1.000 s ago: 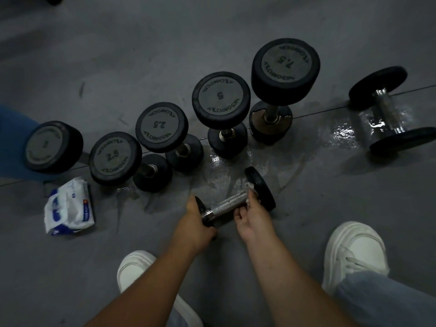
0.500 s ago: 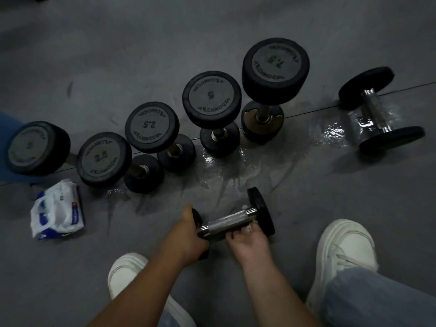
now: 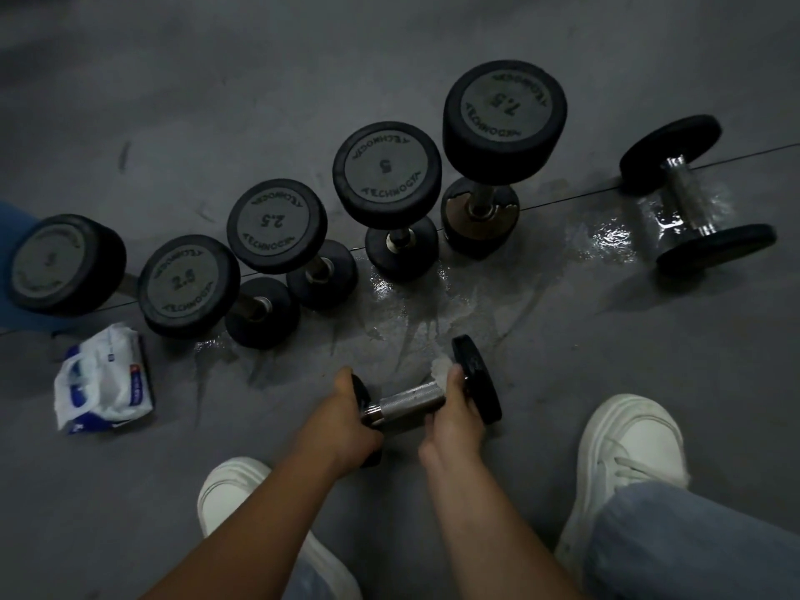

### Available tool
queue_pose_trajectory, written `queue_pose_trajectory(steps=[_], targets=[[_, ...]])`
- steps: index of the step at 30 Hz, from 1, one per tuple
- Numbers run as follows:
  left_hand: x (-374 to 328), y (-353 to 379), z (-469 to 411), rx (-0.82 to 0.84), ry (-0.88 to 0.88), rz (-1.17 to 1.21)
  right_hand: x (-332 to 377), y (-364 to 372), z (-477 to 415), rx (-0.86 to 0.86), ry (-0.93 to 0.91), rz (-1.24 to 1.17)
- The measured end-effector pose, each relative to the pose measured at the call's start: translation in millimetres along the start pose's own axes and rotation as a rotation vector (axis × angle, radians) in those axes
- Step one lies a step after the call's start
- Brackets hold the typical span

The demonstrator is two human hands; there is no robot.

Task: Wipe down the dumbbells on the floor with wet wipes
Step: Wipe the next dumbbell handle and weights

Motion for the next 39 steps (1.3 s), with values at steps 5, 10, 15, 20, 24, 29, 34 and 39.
queue_pose_trajectory(steps=[5,10,15,20,24,29,34,39], targets=[[2,0,-1,-0.004,-0.003,0.006,3,3,5,-0.044,0.033,0.022],[0,2,0,0.006,0.011,0.002,-3,-20,-1,-0.024,-0.047,0.044],[3,2,-3,0.002,0.007,-0.012,-32,-59,-4,-0.156,0.191,0.055],[4,3,-4,-0.012,0.015,-0.003,-16,-31,3,-0.117,0.297,-0.083],[5,3,-5,-0.012,0.001,-0.012,-6,-4,0,0.166,0.158,-0.050],[4,3,-5,-0.004,0.004,-0.013,-7,-18,-4,0.178,0.033,-0.218],[3,2,-3,-0.002,0.014,0.007,-2,-27,7,-0.046,0.019,-0.014],[2,3,-1,-0.006,0.017,0.002,-2,-4,6,-0.037,-0.003,0.032]])
Point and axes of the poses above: each hand's wrist, its own z-axis away from the middle knuckle, its own y-axis out of the palm, x = y × z, the point moved 9 cm from there along -z, towards the middle knuckle, and after that the axes turned 9 degrees about -x, right-handed, at the moved point
